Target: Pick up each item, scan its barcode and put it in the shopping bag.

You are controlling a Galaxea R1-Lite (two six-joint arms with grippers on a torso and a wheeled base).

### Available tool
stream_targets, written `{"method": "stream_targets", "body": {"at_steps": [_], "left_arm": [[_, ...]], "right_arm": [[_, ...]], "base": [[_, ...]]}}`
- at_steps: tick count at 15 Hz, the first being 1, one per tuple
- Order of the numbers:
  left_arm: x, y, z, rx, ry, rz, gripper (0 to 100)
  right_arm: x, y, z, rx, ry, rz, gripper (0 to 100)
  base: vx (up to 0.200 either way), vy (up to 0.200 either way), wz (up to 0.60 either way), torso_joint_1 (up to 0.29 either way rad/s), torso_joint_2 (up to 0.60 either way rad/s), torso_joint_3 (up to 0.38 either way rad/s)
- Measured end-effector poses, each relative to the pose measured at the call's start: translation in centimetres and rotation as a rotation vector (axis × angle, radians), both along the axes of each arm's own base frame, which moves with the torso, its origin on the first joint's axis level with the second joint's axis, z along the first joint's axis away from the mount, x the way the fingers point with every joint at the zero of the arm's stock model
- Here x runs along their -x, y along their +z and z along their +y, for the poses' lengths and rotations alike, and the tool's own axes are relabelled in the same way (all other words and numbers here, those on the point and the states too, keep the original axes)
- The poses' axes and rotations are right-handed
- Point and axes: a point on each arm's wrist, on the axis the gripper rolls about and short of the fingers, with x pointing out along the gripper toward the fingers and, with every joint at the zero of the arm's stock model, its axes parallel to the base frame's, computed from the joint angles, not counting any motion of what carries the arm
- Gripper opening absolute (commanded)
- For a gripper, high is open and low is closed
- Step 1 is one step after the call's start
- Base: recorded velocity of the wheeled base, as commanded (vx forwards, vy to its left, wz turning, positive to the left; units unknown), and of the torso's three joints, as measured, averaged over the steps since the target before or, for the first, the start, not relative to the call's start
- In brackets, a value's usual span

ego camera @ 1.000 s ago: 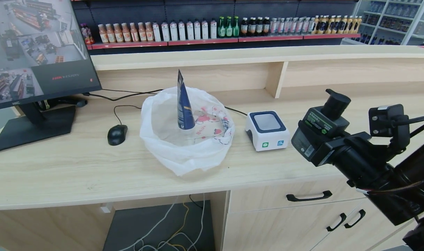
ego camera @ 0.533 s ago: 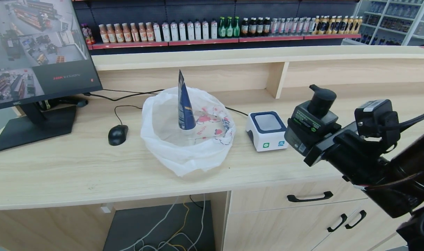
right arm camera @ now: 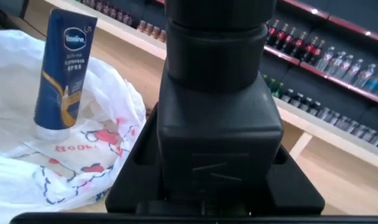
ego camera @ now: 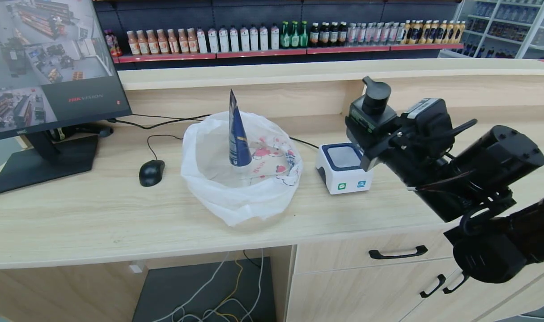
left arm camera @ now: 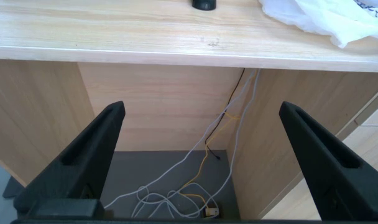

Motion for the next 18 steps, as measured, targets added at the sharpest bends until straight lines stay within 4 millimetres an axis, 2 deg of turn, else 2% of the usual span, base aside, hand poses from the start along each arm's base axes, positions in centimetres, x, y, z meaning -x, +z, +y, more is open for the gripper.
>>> {"method": "stream_targets", "body": {"at_steps": [2, 4, 10, 18], "left_arm": [[0.0, 0.0, 0.0, 0.000, 0.000, 0.000, 100], [0.0, 0.0, 0.0, 0.000, 0.000, 0.000, 100], [0.0, 0.0, 0.0, 0.000, 0.000, 0.000, 100], [0.0, 0.0, 0.0, 0.000, 0.000, 0.000, 100]], "right_arm": [[-0.9, -0.7, 0.5, 0.076, 0.014, -0.031, 0], [-1.5, -1.3, 0.1, 0.143, -0.027, -0.061, 0], [-4.5, -1.6, 0.6, 0.254, 0.034, -0.186, 0], [-6.2, -3.1, -1.4, 0.346, 0.093, -0.208, 0]], "base": [[0.000, 0.000, 0.00, 0.000, 0.00, 0.000], [0.000, 0.000, 0.00, 0.000, 0.00, 0.000], [0.000, 0.000, 0.00, 0.000, 0.00, 0.000], [0.000, 0.000, 0.00, 0.000, 0.00, 0.000]]}}
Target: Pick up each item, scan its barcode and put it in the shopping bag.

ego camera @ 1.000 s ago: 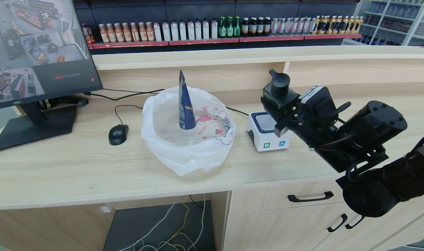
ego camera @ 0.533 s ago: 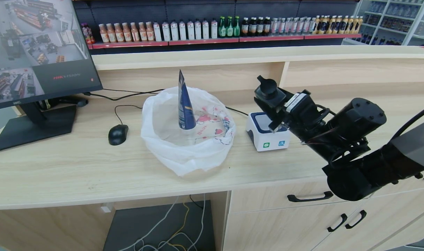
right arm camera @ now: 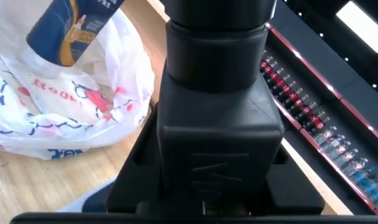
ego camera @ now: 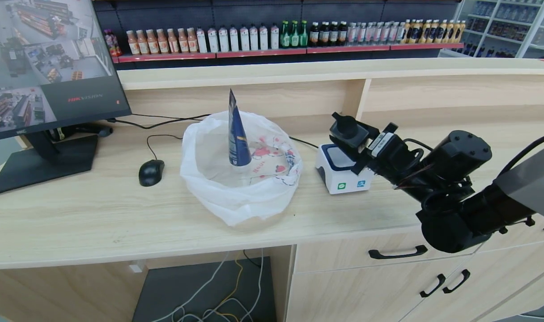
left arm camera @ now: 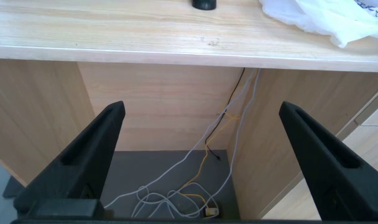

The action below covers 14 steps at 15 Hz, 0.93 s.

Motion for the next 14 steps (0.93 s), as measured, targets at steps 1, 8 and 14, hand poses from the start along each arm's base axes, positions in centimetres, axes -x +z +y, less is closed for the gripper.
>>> {"method": "stream_targets", "body": {"at_steps": [1, 8, 14], "left_arm": [[0.0, 0.0, 0.0, 0.000, 0.000, 0.000, 100], [0.0, 0.0, 0.0, -0.001, 0.000, 0.000, 100], [0.0, 0.0, 0.0, 0.000, 0.000, 0.000, 100]], "right_arm": [[0.0, -0.1, 0.0, 0.015, 0.018, -0.006, 0], [-0.2, -1.0, 0.1, 0.071, 0.033, -0.027, 0], [-0.7, -1.8, 0.4, 0.082, 0.038, -0.021, 0]], "base": [[0.000, 0.000, 0.00, 0.000, 0.00, 0.000], [0.000, 0.000, 0.00, 0.000, 0.00, 0.000], [0.000, 0.000, 0.00, 0.000, 0.00, 0.000]]}}
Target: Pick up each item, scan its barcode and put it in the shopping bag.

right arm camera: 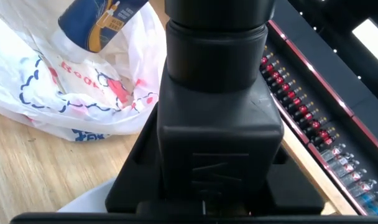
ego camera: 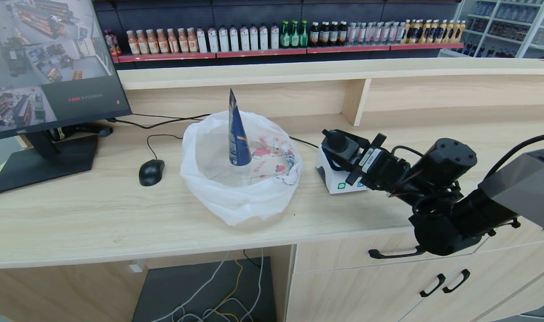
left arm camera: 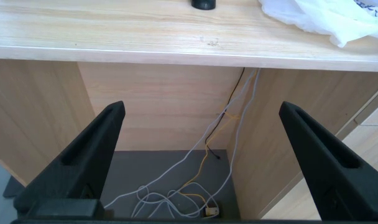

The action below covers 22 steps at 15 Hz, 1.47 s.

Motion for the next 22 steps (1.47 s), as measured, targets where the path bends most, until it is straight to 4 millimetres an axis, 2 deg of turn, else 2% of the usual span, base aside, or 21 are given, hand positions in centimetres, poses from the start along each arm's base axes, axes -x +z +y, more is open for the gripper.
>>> {"method": "stream_targets", "body": {"at_steps": [22], "left_arm": [[0.00, 0.00, 0.00, 0.000, 0.000, 0.000, 100]], "right_arm": [[-0.21, 0.50, 0.09, -0.003, 0.005, -0.025, 0]], "base": [[0.000, 0.000, 0.00, 0.000, 0.00, 0.000]]}}
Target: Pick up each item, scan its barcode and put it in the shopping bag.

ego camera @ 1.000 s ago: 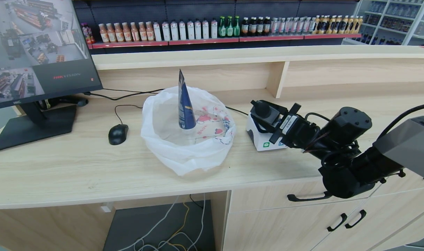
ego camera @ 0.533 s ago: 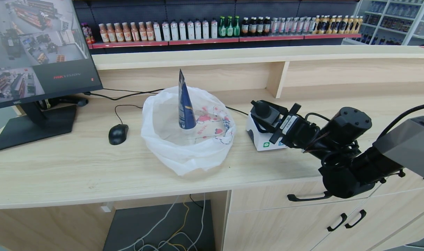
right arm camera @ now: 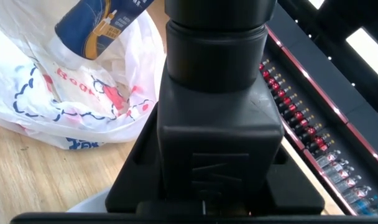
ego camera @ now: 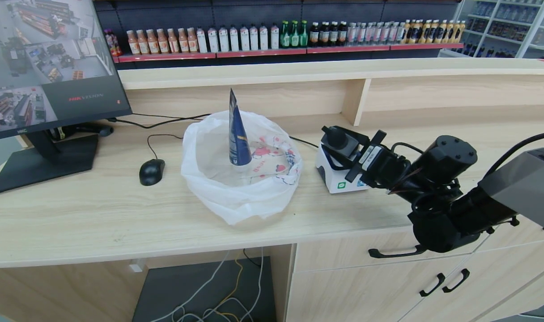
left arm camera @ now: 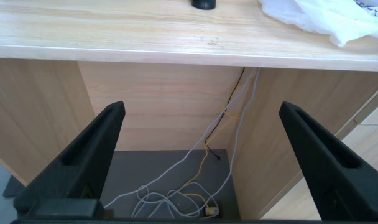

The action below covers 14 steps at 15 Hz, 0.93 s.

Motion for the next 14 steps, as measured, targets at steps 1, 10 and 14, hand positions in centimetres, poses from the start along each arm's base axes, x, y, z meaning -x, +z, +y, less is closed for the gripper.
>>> {"method": "stream_targets", "body": {"at_steps": [1, 10, 14], "left_arm": [[0.0, 0.0, 0.0, 0.000, 0.000, 0.000, 100], [0.0, 0.0, 0.0, 0.000, 0.000, 0.000, 100], [0.0, 0.0, 0.0, 0.000, 0.000, 0.000, 100]], "right_arm": [[0.0, 0.0, 0.0, -0.003, 0.001, 0.002, 0], [3.6, 3.9, 0.2, -0.207, -0.068, 0.084, 0], [7.8, 4.7, 2.5, -0.413, 0.012, 0.289, 0]], "base": [[0.000, 0.000, 0.00, 0.000, 0.00, 0.000], [0.000, 0.000, 0.00, 0.000, 0.00, 0.000], [0.000, 0.000, 0.00, 0.000, 0.00, 0.000]]}}
